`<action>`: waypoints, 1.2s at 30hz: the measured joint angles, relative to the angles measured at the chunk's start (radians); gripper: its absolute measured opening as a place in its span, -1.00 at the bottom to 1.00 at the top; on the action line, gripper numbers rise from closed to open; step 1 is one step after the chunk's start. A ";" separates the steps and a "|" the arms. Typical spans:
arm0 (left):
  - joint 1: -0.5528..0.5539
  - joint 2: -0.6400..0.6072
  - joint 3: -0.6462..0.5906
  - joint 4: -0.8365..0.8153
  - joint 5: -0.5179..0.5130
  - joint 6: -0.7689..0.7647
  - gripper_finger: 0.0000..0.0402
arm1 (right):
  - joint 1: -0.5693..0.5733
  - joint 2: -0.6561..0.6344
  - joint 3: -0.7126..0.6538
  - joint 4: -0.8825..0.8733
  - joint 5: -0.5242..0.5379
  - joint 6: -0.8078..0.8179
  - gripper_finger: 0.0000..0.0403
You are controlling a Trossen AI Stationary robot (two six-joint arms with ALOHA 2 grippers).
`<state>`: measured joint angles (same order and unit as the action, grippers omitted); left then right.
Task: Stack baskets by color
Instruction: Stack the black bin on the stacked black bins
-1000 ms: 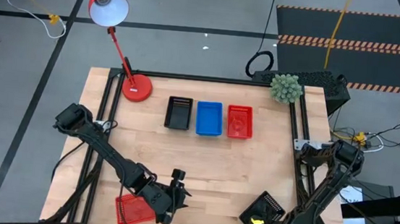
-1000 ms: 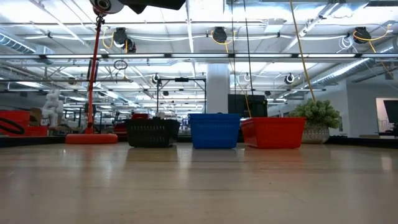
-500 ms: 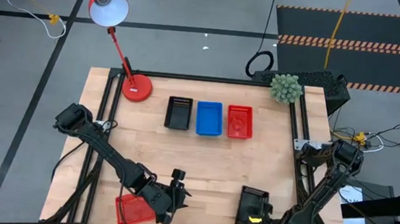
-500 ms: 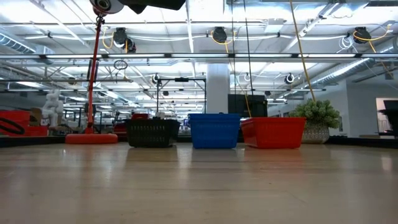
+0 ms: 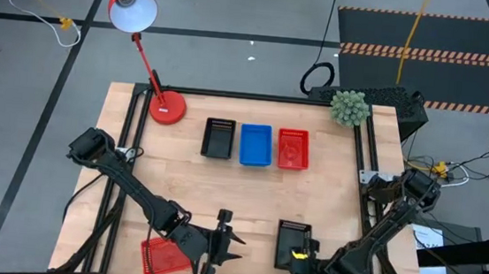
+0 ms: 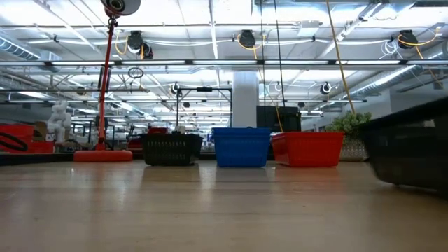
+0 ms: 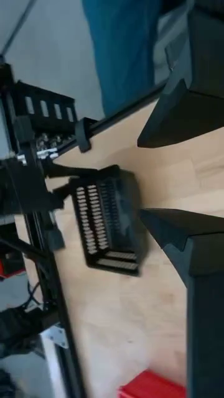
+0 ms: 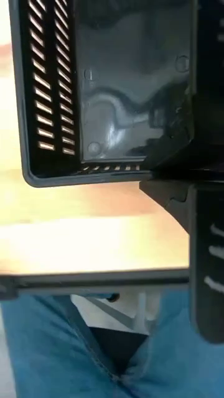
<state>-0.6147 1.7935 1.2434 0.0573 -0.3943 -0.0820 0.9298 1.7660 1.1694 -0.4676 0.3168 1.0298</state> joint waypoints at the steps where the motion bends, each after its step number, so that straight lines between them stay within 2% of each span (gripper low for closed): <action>1: -0.001 0.002 -0.001 0.007 0.000 0.022 -0.14 | -0.016 0.000 0.000 0.005 0.000 -0.017 -0.96; 7: 0.000 0.042 0.002 0.061 -0.001 0.055 -0.08 | -0.089 0.000 0.000 0.064 0.005 -0.126 -0.97; 15: 0.004 0.136 0.002 0.120 -0.006 0.075 0.41 | -0.133 0.000 0.000 0.146 0.045 -0.212 -0.95; 18: 0.013 0.161 0.002 0.142 -0.008 0.074 0.52 | -0.135 0.000 0.000 0.158 0.049 -0.230 -0.95; 21: 0.028 0.177 0.002 0.156 0.005 0.063 0.53 | -0.135 0.000 0.000 0.158 0.049 -0.231 -0.94; 30: 0.053 0.184 0.002 0.125 0.028 0.035 0.35 | -0.135 0.000 0.000 0.157 0.078 -0.249 -0.94; 36: 0.053 0.184 0.002 0.103 0.031 0.034 0.34 | -0.135 0.000 0.000 0.157 0.079 -0.257 -0.94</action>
<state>-0.5619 1.9774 1.2449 0.1599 -0.3636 -0.0479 0.7952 1.7660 1.1694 -0.3107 0.3955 0.7726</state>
